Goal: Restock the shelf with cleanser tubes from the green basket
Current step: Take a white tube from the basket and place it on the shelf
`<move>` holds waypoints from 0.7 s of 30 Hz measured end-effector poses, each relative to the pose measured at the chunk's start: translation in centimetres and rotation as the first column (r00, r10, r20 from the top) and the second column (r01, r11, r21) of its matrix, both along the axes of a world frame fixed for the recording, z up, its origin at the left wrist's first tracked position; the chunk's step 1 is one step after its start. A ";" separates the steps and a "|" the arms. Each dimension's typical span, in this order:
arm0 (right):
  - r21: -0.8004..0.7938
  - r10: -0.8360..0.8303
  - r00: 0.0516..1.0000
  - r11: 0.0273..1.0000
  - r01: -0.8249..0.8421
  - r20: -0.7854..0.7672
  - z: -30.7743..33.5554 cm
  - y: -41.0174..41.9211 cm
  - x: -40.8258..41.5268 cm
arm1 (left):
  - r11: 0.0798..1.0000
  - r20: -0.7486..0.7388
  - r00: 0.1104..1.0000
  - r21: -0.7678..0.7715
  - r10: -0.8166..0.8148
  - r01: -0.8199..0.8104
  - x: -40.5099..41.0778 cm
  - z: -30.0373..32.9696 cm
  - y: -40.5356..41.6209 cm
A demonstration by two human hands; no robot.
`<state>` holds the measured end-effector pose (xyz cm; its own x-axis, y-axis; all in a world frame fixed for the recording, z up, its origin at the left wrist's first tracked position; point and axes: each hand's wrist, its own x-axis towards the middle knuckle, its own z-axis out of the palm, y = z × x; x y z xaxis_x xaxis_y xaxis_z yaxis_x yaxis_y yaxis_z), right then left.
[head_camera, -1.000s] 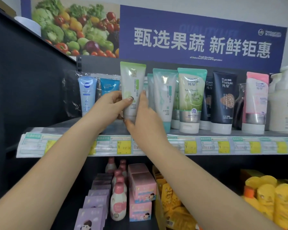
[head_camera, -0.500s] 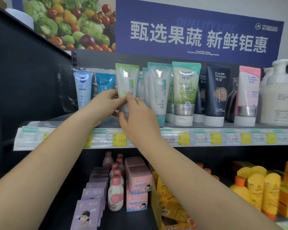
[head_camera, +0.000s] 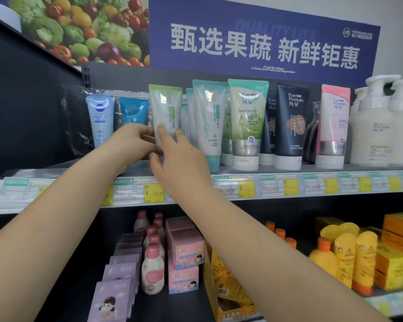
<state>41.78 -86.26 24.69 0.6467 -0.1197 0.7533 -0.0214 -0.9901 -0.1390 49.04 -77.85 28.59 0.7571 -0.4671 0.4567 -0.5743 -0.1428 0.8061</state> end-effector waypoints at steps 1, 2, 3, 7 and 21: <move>0.002 0.002 1.000 1.000 -0.002 0.005 0.0 0.0 0.0 | 1.000 -0.003 1.000 0.005 0.007 -0.007 0.0 0.0 0.0; 0.005 0.004 1.000 1.000 -0.004 0.013 0.0 0.0 0.0 | 1.000 -0.005 1.000 0.012 0.015 -0.015 0.0 0.0 -0.1; 0.008 0.004 1.000 1.000 -0.004 0.018 0.0 0.0 0.0 | 1.000 -0.006 1.000 0.018 0.020 -0.020 0.0 0.0 -0.1; 0.010 -0.006 1.000 1.000 0.006 0.007 0.1 0.1 0.1 | 1.000 -0.051 0.999 0.021 0.005 -0.004 0.0 0.0 0.0; 0.047 -0.031 0.999 0.998 0.032 -0.023 0.5 0.2 -0.2 | 0.998 -0.066 0.997 0.039 0.043 -0.041 0.5 -0.1 0.0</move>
